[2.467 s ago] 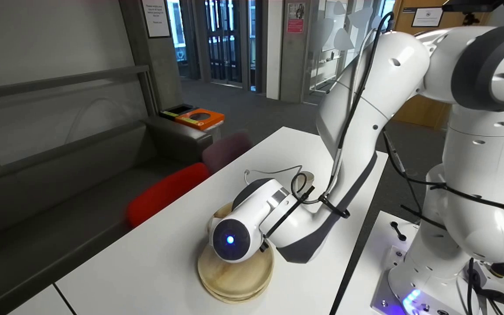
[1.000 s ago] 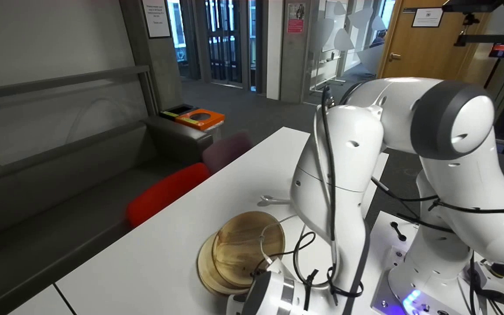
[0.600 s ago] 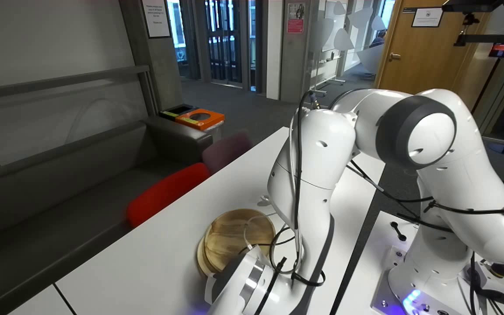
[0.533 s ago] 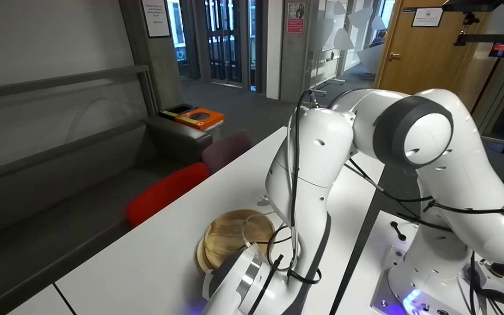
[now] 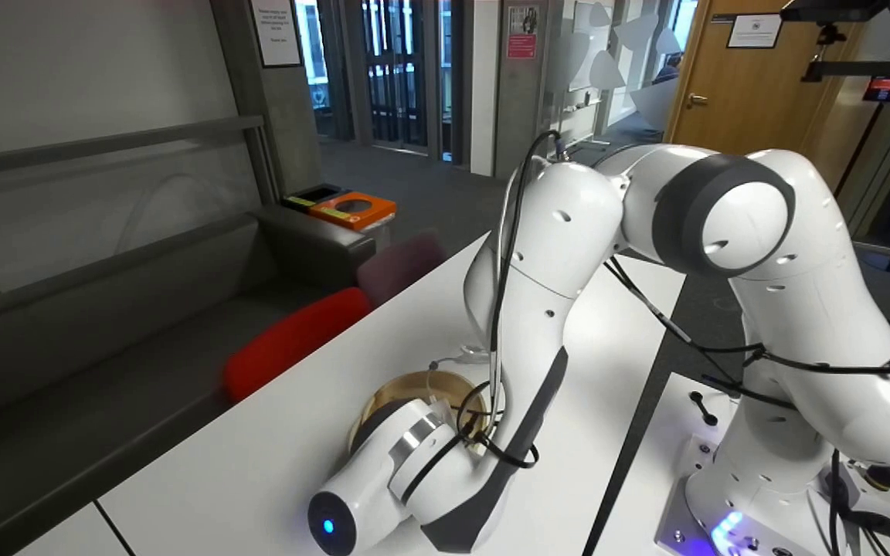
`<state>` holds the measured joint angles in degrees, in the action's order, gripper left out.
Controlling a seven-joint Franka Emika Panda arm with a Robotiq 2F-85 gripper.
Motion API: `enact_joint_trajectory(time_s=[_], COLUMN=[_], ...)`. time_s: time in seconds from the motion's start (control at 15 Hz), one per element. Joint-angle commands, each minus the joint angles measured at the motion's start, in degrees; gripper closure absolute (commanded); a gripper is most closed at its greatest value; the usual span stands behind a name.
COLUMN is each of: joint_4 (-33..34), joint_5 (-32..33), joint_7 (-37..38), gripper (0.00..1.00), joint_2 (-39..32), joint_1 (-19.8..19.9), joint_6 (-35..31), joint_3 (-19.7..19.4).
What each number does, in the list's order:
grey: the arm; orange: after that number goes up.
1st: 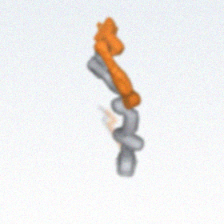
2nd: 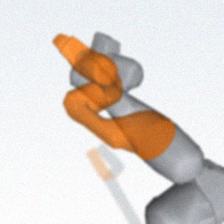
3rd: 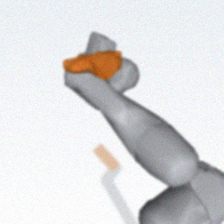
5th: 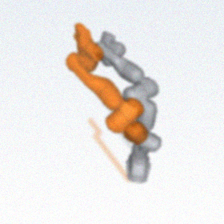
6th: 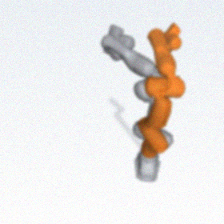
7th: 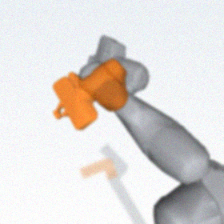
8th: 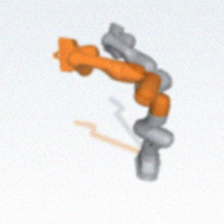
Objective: Put the right plate on the left plate, then move the plates to the right
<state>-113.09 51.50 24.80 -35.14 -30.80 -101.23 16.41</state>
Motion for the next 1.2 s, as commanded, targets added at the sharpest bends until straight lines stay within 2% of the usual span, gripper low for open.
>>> enact_joint_trajectory(time_s=[0.0, 0.2, 0.33, 0.47, 0.53, 0.87, 1.13], joint_4=[-5.0, -4.2, -1.7, 2.2, 4.5, 22.6, 34.8], joint_5=[-10.6, -20.1, -25.4, -30.0, -31.7, -34.3, -33.1], joint_7=[-8.0, -18.9, -25.8, -30.6, -30.4, -29.1, -28.3], gripper=[0.0, 0.0, 0.0, 0.0, 0.0, 0.0, 0.0], joint_2=[10.9, 16.4, 19.0, 20.0, 20.0, 10.6, -0.2], joint_1=[5.3, 10.1, 12.9, 15.9, 17.2, 21.8, 22.7], joint_6=[2.2, 1.0, 3.2, 5.9, 6.2, 9.3, 9.7], joint_3=[2.1, 1.3, -0.3, -2.5, -3.9, -10.2, -13.3])
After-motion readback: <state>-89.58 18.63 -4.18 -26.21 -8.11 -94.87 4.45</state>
